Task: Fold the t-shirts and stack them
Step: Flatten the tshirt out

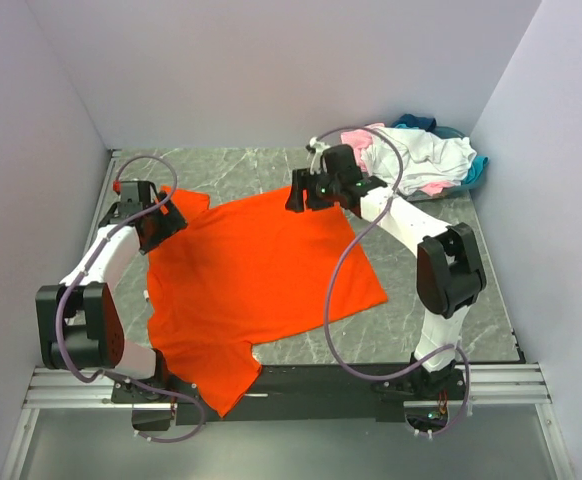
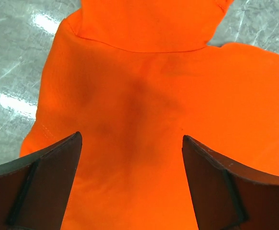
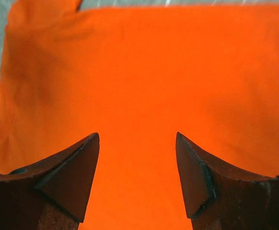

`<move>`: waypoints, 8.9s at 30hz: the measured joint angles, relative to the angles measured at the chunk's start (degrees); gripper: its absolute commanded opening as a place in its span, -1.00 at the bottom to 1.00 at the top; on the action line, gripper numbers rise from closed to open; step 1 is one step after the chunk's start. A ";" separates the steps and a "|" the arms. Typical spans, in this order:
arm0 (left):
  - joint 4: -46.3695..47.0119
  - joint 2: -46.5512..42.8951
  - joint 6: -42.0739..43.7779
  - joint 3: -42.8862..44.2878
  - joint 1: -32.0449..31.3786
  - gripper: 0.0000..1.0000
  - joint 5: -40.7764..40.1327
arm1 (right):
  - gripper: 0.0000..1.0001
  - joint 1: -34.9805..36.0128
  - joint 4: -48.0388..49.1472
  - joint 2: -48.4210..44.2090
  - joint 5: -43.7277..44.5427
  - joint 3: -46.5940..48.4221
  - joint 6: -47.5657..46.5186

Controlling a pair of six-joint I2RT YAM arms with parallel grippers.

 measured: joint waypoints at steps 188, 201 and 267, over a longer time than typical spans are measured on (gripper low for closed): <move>12.37 44.57 5.42 37.07 -1.88 0.71 16.11 | 0.34 -7.04 -17.35 24.37 -1.88 18.27 9.46; 10.99 29.92 5.14 23.19 -2.58 0.69 8.04 | 0.36 -7.96 -19.76 26.88 -2.25 23.41 8.46; 12.57 -5.29 -17.20 -21.07 -1.36 -0.99 -8.50 | 0.35 -6.08 -17.42 1.01 2.62 -3.26 11.65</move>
